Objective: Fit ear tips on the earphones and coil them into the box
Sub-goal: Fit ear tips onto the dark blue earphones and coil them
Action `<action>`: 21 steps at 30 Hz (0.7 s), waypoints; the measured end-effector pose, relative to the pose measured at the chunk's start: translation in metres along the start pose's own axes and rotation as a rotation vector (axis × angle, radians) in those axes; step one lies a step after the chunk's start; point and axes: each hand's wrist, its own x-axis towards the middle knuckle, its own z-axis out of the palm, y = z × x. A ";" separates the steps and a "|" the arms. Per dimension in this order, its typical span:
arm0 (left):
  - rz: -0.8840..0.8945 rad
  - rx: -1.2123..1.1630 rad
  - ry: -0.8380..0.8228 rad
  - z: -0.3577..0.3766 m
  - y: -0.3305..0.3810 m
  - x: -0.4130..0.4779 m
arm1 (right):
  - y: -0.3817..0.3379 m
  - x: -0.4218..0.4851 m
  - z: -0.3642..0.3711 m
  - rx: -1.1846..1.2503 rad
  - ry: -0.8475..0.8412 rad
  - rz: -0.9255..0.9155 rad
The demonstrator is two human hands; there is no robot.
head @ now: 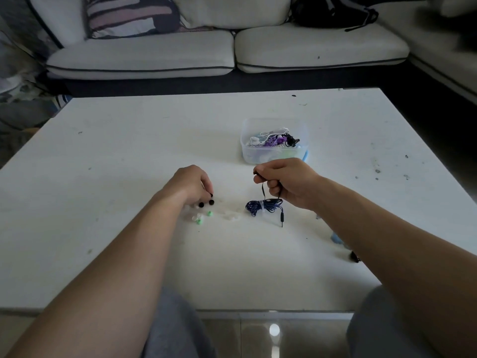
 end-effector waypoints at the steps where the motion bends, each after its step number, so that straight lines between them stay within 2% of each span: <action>1: -0.015 -0.014 0.012 -0.001 0.001 0.000 | 0.000 0.001 -0.001 0.011 0.004 -0.001; 6: -0.048 -0.078 0.091 -0.007 0.002 -0.001 | 0.000 0.001 -0.001 0.064 -0.014 -0.002; 11: -0.023 -0.186 0.101 -0.007 0.003 0.000 | 0.000 -0.001 0.000 0.077 -0.013 0.012; 17: 0.116 -0.622 -0.067 -0.006 0.018 -0.009 | -0.002 -0.004 0.002 0.082 -0.014 -0.001; 21: 0.119 -0.873 -0.130 -0.002 0.032 -0.016 | -0.004 -0.007 0.005 0.097 -0.028 -0.015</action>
